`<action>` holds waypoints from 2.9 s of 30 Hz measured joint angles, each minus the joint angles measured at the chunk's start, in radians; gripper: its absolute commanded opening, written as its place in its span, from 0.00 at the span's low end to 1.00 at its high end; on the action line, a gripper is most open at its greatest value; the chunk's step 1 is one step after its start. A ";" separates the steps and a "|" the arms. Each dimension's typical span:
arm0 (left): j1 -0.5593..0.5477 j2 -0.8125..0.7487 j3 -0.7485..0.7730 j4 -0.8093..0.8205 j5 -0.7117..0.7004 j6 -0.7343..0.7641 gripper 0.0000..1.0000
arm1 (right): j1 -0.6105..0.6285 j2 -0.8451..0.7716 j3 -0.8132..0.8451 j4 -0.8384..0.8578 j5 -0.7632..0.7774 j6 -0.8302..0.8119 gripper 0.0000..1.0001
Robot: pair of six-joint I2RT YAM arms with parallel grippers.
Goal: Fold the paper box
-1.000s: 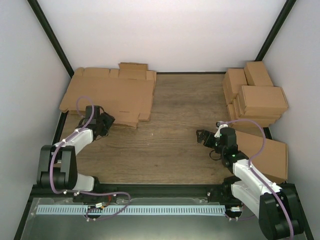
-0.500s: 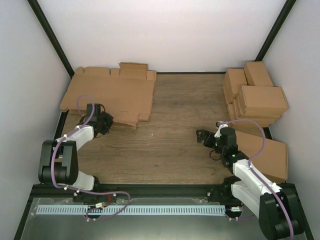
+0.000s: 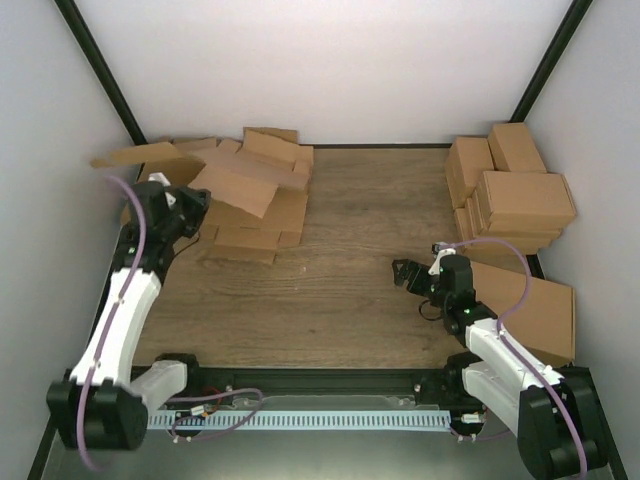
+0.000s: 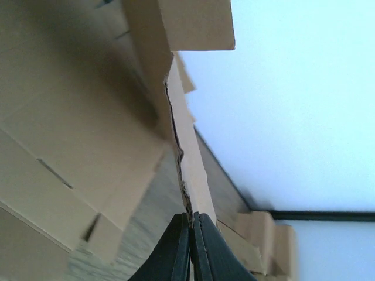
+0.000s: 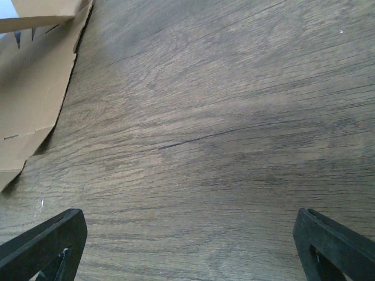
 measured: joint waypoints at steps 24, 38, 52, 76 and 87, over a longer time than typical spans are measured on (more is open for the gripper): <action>-0.076 -0.831 -0.664 -0.276 0.217 -0.256 0.07 | 0.012 0.304 0.228 -0.027 -0.380 0.255 0.88; -0.076 -0.794 -0.682 -0.256 0.262 -0.257 0.07 | 0.288 0.699 0.405 0.105 -0.399 0.409 0.63; -0.076 -0.824 -0.681 -0.251 0.262 -0.275 0.05 | 0.292 0.866 0.458 0.234 -0.441 0.518 0.32; -0.078 -0.428 0.066 -0.407 0.028 0.367 1.00 | 0.285 0.504 0.841 -0.470 -0.284 -0.014 0.01; -0.077 -0.174 0.079 -0.374 0.022 0.524 1.00 | 0.280 0.356 0.880 -0.814 0.126 -0.080 0.01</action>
